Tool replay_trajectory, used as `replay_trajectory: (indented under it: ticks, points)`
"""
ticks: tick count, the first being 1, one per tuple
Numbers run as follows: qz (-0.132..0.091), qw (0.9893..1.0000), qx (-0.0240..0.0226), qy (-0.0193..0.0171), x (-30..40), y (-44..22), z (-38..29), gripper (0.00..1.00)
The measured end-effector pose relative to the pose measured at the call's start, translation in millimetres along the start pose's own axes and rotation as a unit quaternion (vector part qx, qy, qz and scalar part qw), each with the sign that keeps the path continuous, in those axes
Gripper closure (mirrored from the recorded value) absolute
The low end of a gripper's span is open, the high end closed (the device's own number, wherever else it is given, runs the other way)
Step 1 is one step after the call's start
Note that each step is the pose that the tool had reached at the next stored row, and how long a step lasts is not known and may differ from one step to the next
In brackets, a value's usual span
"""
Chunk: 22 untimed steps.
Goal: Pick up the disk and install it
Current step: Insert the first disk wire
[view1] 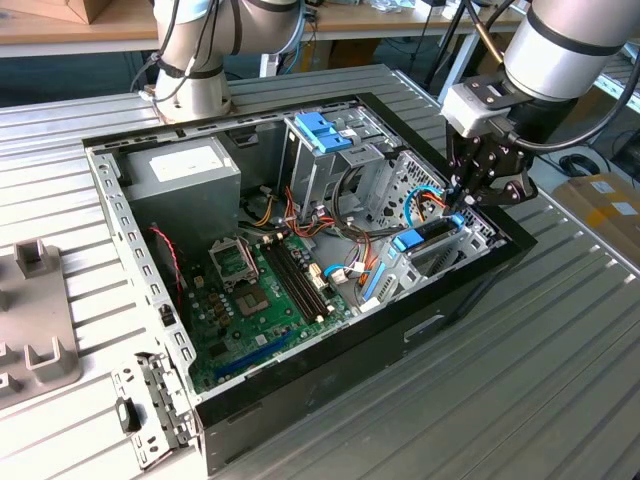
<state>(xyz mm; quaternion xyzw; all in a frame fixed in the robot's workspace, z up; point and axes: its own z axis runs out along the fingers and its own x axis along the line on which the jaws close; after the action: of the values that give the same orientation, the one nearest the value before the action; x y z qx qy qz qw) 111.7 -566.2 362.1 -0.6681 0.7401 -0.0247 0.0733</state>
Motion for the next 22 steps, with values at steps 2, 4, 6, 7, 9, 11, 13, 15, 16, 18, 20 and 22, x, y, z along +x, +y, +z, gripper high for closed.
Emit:
replay_trajectory:
  ticks: [2, 4, 6, 7, 9, 11, 13, 15, 16, 18, 20, 22]
  points:
    - [0.0, 1.0, 0.0, 0.0, 0.1, 0.0, 0.0, 0.84]
    - [0.0, 1.0, 0.0, 0.0, 0.7, 0.2, 0.0, 0.84]
    - [0.0, 1.0, 0.0, 0.0, 1.7, 1.5, -0.2, 0.84]
    - [0.0, 1.0, 0.0, 0.0, 2.0, 2.0, -0.2, 0.84]
    - [0.0, 1.0, 0.0, -0.0001, 2.5, 3.0, -0.1, 0.84]
    - [0.0, 1.0, 0.0, 0.0, 2.8, 4.4, 0.2, 0.84]
    - [0.0, 1.0, 0.0, 0.0, 3.0, 4.9, 0.3, 0.84]
    - [0.0, 1.0, 0.0, 0.0, 3.0, 4.9, 0.4, 0.84]
    - [0.0, 1.0, 0.0, 0.0, 3.0, 4.9, 0.4, 0.84]
    - [0.0, 1.0, 0.0, 0.0001, 3.0, 4.9, 0.4, 0.84]
    - [0.0, 1.0, 0.0044, -0.0005, 3.0, 5.1, 0.7, 0.84]
    - [-0.001, 0.9999, 0.0139, -0.0014, 3.0, 5.0, 0.8, 0.84]
